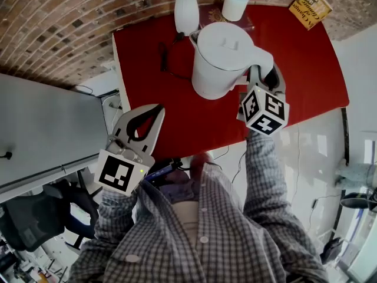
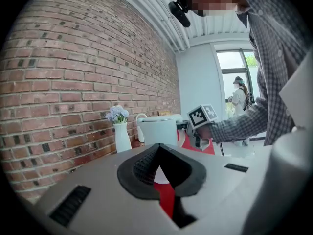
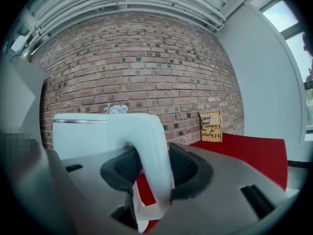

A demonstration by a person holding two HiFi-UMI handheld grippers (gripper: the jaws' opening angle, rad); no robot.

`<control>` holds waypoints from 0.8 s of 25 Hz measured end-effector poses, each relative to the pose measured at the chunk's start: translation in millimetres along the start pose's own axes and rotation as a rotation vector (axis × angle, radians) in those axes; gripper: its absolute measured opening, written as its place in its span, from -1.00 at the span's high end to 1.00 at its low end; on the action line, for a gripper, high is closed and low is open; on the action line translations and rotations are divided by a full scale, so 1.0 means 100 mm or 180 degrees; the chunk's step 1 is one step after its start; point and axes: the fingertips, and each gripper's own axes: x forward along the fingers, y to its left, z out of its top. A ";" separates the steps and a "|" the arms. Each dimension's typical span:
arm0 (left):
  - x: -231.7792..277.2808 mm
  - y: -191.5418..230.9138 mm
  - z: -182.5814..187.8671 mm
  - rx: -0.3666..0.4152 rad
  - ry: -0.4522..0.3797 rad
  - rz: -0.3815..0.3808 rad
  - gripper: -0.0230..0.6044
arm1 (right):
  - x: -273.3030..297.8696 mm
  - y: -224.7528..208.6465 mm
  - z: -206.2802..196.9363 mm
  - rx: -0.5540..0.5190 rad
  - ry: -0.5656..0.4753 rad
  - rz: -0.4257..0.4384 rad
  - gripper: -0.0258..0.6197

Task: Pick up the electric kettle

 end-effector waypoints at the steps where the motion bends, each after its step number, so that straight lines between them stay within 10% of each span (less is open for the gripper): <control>1: 0.02 -0.03 -0.04 0.0065 0.0089 -0.0039 0.93 | -0.01 0.01 0.04 0.0016 -0.0030 0.0028 0.41; 12: 0.44 -0.14 -0.50 0.0518 0.0601 -0.0428 0.93 | -0.22 0.18 0.31 0.0059 -0.0125 0.0263 0.41; 20: 0.66 -0.14 -1.19 0.0327 0.1104 -0.0710 0.93 | -0.38 0.26 0.43 0.0099 -0.0125 0.0361 0.41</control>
